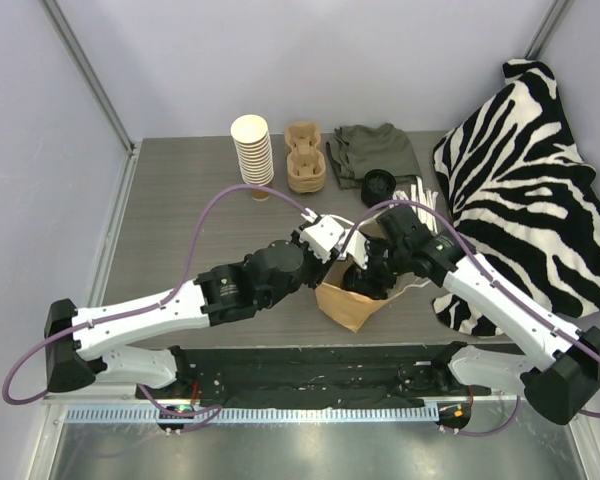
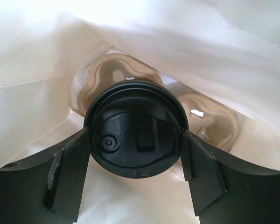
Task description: Pack the takeout coffee
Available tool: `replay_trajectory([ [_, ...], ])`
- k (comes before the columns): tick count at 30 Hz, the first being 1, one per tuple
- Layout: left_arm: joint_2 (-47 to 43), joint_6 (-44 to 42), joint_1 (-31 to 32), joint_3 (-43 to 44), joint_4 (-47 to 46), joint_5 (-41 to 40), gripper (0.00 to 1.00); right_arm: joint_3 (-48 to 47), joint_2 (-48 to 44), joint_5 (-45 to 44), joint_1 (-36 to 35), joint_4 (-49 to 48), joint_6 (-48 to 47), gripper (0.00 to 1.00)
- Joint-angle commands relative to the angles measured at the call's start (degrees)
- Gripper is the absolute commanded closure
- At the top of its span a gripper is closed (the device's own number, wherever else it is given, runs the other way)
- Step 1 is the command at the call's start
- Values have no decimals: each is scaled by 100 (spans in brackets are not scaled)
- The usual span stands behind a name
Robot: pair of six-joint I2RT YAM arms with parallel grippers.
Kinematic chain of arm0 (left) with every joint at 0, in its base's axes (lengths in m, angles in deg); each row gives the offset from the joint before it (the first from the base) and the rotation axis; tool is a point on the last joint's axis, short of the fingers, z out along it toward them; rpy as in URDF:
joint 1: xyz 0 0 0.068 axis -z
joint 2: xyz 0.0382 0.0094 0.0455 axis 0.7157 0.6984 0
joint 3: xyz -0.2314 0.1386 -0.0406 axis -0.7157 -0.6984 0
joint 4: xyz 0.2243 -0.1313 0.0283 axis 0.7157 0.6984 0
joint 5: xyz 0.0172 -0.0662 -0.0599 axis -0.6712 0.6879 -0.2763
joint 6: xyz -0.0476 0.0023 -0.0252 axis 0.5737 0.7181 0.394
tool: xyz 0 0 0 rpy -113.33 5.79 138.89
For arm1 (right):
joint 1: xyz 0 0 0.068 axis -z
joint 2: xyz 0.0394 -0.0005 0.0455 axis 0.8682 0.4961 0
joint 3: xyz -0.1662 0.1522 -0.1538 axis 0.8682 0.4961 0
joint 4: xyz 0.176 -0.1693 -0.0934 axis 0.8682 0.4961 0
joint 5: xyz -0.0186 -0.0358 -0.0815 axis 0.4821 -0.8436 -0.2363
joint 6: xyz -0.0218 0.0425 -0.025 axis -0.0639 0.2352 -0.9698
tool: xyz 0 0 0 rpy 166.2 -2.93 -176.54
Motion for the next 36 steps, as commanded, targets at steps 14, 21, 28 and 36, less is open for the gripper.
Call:
replay_trajectory([
  [14,123,598,-932,1235,858,1211,44,1046,-819,-762,-71,-645,-392,79],
  [21,413,722,-1240,1745,1307,1843,42,1117,-863,-788,-71,-636,-286,80],
  [28,1169,1240,-1583,2518,1886,2521,29,1134,-828,-832,-71,-636,-260,81],
  [36,1723,1390,-1794,3054,1737,3443,31,1301,-1030,-832,-62,-680,-400,81],
])
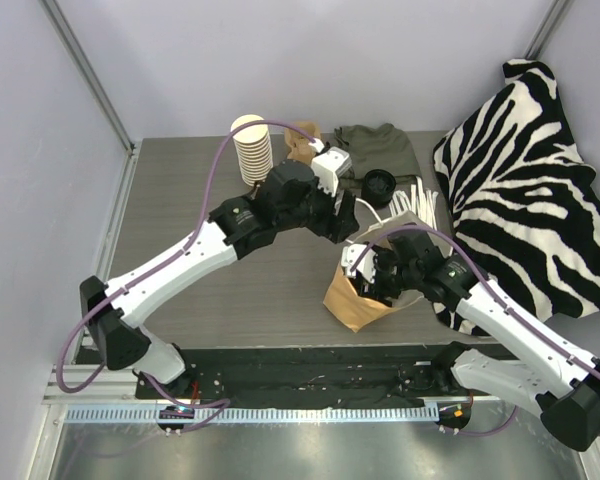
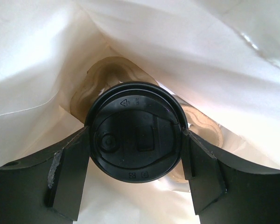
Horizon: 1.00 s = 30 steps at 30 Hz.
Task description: Pack the takeout coffee
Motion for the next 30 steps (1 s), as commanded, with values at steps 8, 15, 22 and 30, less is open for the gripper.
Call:
replay_trajectory([
  [8,788,105,-299,1119,165,2009,30,325,-82,-449,-7,89,-353,81],
  [15,1316,-44,-307,1611,612,2151,36,378,-152,-493,-7,63,-397,81],
  [22,1544,-422,-290,1866,911,2195,40,387,-213,-572,-7,54,-388,81],
  [30,1440,-932,-290,1938,1308,2607,100,378,-284,-669,-7,19,-248,81],
])
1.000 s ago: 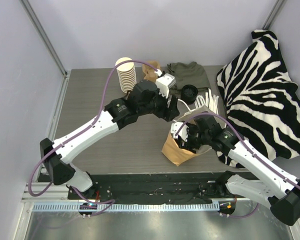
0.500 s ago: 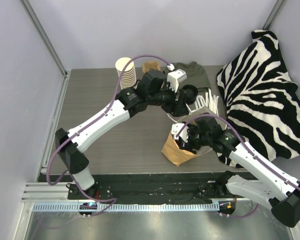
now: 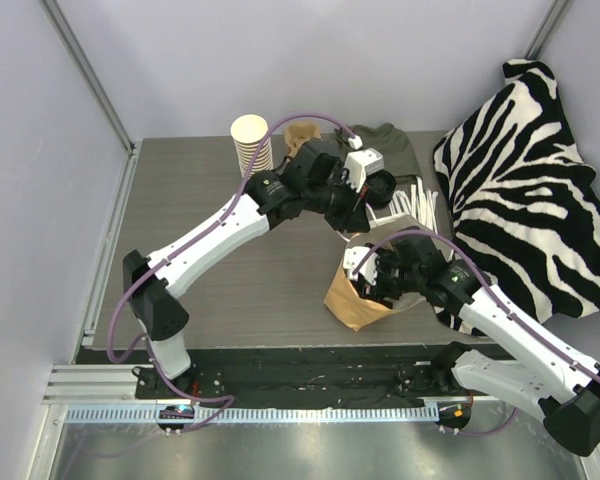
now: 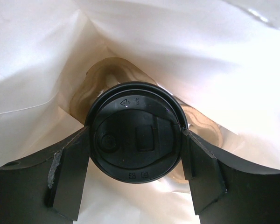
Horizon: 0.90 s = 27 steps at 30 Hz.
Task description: Pack the takeout coffee
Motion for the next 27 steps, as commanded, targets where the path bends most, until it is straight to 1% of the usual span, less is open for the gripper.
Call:
replay_trajectory([
  [1,-359,-493,3,34,143,451,100,157,-67,-623,-3,198,-173,81],
  [4,-675,-563,-6,-274,-121,548,100,175,-225,-676,-3,224,-112,81],
  [9,-887,-537,12,-512,-139,592,100,332,-672,-799,-3,189,-164,81],
  [12,-1002,-581,99,-591,-201,522,100,552,-989,-895,-3,-12,-278,81],
  [19,-1125,-1029,345,-503,-157,-66,100,904,-1158,-1133,-3,-706,-278,82],
  [27,-1011,-1223,548,-283,116,-638,100,834,-1263,-1361,-3,-725,-120,83],
])
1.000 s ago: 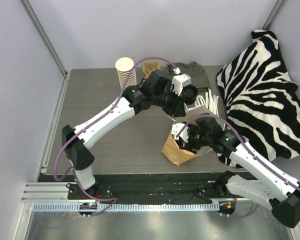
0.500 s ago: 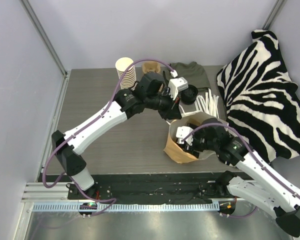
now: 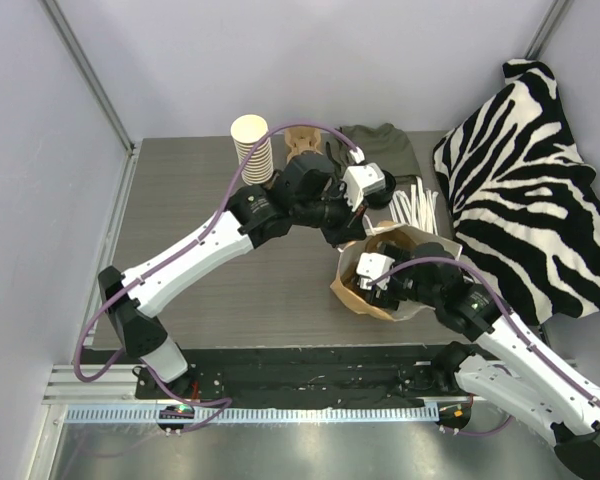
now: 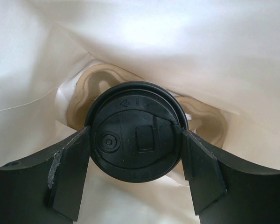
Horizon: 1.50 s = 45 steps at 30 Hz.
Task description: Pack the takeout coffee
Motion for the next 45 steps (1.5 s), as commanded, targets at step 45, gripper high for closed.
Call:
replay_trajectory([
  [45,575,397,-288,1032,959,-577,100,-713,1681,23,139,1397,-524,86],
])
